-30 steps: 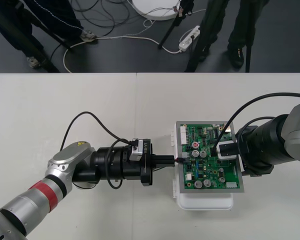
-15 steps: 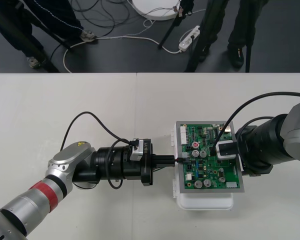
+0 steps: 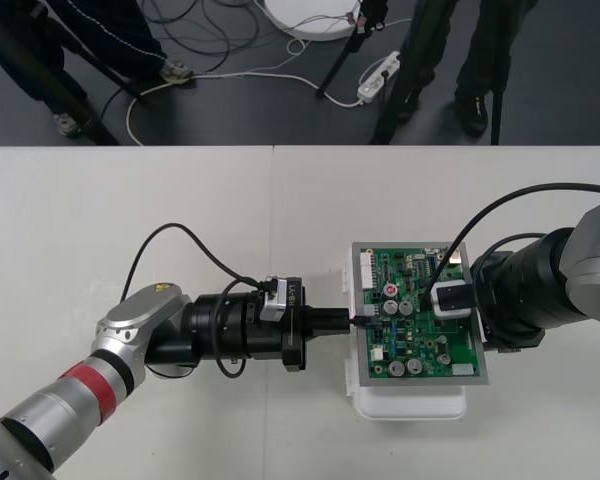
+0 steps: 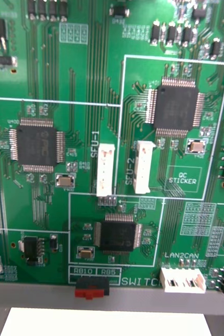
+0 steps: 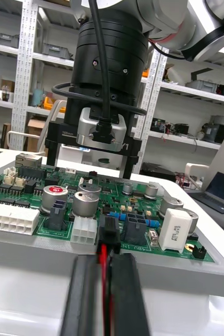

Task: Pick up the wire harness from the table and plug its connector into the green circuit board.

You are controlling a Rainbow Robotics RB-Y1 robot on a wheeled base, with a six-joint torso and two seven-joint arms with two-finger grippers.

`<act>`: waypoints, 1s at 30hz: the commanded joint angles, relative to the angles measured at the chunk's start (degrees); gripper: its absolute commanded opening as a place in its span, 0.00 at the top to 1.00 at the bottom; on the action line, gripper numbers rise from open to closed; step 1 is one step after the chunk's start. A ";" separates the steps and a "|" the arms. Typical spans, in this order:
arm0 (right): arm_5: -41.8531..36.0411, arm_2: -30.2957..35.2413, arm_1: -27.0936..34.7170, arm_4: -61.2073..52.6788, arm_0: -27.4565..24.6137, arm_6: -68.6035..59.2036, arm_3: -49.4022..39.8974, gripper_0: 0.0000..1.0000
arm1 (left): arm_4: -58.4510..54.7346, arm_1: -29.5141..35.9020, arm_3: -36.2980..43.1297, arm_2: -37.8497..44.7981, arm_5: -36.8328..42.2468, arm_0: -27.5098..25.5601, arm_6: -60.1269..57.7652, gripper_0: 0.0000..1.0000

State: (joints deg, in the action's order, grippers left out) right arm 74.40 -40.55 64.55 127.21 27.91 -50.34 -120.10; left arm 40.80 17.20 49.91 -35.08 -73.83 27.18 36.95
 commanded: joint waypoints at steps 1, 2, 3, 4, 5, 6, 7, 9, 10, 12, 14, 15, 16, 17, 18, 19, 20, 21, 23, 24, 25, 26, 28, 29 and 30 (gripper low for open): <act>-0.48 -0.32 -0.74 -0.65 2.06 -1.69 -0.75 0.00 | -1.08 -0.67 1.06 -1.40 2.03 2.36 0.32 0.27; -0.48 -0.32 -0.74 -0.65 2.06 -1.69 -0.75 0.00 | -0.99 0.12 1.06 -1.40 1.85 2.36 0.23 0.16; -0.48 -0.32 -0.74 -0.65 2.06 -1.69 -0.75 0.00 | -0.99 0.56 1.06 -1.40 1.67 2.36 0.23 0.11; -0.48 -0.32 -0.65 -0.65 2.15 -1.69 -0.75 0.00 | -0.99 1.43 0.98 -1.40 1.24 2.27 0.14 0.04; -0.48 -0.32 -0.56 -0.65 2.06 -1.60 -0.75 0.00 | -0.99 1.87 0.98 -1.31 1.06 2.18 0.14 0.00; -0.48 -0.32 -0.39 -0.65 2.06 -1.60 -0.84 0.00 | -0.99 2.75 1.06 -1.22 0.53 2.00 0.06 0.00; -0.48 -0.32 -0.12 -0.65 2.06 -1.51 -0.75 0.00 | -0.99 3.54 0.98 -1.14 -0.08 1.83 -0.12 0.00; -0.48 -0.32 0.49 -0.56 1.98 -1.43 -0.75 0.00 | -0.99 4.77 0.98 -0.78 -1.05 1.56 -0.21 0.00; -0.48 -0.15 1.19 -0.39 1.89 -1.25 -0.75 0.00 | -0.99 5.39 1.06 -0.43 -1.75 1.39 -0.30 0.00; -0.92 -0.32 2.42 -0.65 1.71 -0.90 -0.75 0.00 | -0.99 6.44 1.06 -0.08 -2.81 1.21 -0.30 0.00; -3.30 -0.15 4.62 -1.44 0.92 -0.28 -0.84 0.00 | -0.99 7.59 0.98 0.53 -3.95 0.95 -0.56 0.00; -4.26 -0.32 5.24 -1.88 0.66 -0.11 -0.75 0.00 | -0.99 7.94 1.06 0.62 -4.13 0.86 -0.56 0.00; -6.46 -0.06 6.56 -2.76 -0.13 0.24 -0.84 0.00 | -0.90 8.55 0.98 0.97 -4.65 0.77 -0.65 0.00; -8.31 0.12 7.79 -3.38 -1.01 0.60 -0.84 0.00 | -0.90 9.08 1.06 1.24 -5.18 0.69 -0.74 0.00; -9.27 0.29 8.49 -3.64 -1.45 0.77 -0.84 0.00 | -0.81 9.43 1.06 1.41 -5.36 0.60 -0.74 0.00; -10.59 0.73 9.54 -4.08 -2.42 1.12 -0.75 0.00 | -0.55 10.05 0.98 1.76 -5.88 0.51 -0.91 0.00; -11.56 1.61 10.33 -4.69 -3.65 1.39 -0.84 0.00 | -0.11 10.75 0.98 2.38 -6.50 0.33 -1.00 0.00; -11.73 2.23 10.60 -5.05 -4.26 1.56 -0.75 0.00 | 0.24 11.01 1.06 2.73 -6.76 0.25 -1.09 0.00; -11.73 5.65 10.86 -5.57 -7.25 2.35 -0.75 0.00 | 1.82 12.42 0.98 4.40 -8.26 0.07 -1.44 0.00; -11.73 6.71 10.86 -5.66 -8.13 2.88 -0.75 0.00 | 2.53 12.68 0.98 4.93 -8.61 0.07 -1.53 0.00; -11.73 9.17 10.77 -5.84 -10.24 4.37 -0.75 0.00 | 3.76 13.30 1.06 5.98 -9.31 -0.02 -1.88 0.00; -11.73 12.16 10.42 -6.10 -12.70 5.96 -0.75 0.00 | 5.16 13.83 0.98 7.21 -10.10 -0.19 -2.23 0.00; -11.65 17.26 9.54 -7.59 -16.57 8.51 -0.75 0.00 | 7.54 14.71 0.98 9.50 -11.42 -0.37 -3.55 0.00; -11.47 20.68 8.84 -8.82 -19.29 10.00 -0.58 0.00 | 9.12 15.15 1.06 10.91 -12.39 -0.55 -4.87 0.00; -11.29 22.53 8.49 -9.44 -20.52 10.88 -0.58 0.00 | 9.73 15.41 1.06 11.78 -13.00 -0.63 -5.39 0.00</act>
State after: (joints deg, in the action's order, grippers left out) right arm 63.04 -28.15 73.10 120.02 14.72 -44.17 -120.08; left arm 47.70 29.49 49.92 -28.31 -79.74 27.18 36.79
